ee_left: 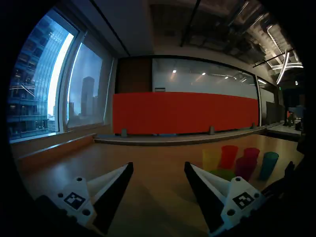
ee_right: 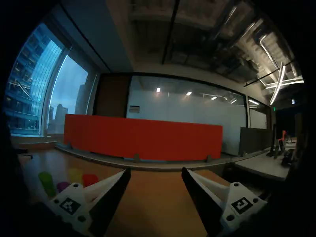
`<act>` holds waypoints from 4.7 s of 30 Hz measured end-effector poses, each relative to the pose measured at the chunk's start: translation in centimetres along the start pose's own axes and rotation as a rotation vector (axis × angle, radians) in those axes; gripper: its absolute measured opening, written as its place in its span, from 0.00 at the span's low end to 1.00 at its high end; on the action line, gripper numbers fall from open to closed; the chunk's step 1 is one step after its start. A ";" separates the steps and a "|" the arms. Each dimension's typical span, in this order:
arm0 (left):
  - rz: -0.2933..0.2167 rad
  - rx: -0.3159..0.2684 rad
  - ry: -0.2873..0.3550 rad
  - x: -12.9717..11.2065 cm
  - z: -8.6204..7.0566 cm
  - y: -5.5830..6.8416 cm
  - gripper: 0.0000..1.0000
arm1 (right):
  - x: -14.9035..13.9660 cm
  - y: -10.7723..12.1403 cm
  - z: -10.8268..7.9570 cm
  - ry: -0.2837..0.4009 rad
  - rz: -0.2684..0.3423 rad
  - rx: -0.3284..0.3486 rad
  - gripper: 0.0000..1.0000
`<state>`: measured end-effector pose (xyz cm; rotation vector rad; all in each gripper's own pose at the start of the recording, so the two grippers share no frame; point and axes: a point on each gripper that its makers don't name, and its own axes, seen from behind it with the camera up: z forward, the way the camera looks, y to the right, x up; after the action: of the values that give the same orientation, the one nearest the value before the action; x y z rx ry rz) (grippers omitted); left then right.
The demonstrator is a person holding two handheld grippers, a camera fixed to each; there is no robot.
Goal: Pour water
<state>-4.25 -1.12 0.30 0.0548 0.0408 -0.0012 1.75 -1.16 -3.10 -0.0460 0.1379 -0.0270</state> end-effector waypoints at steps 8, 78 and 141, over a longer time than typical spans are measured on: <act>0.000 0.000 0.000 0.0 0.0 -0.1 0.96 | -1.7 -1.1 0.9 0.006 0.026 0.031 1.00; 0.000 0.000 0.000 0.0 0.0 0.0 0.96 | -10.2 -1.3 2.1 -0.095 0.074 0.028 0.99; -0.001 0.000 0.000 -0.1 0.1 -0.1 0.96 | -10.2 -1.3 2.0 -0.097 0.075 0.028 1.00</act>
<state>-4.33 -1.20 0.37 0.0544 0.0404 -0.0022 -8.10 -2.07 0.37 -0.0141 0.0422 0.0479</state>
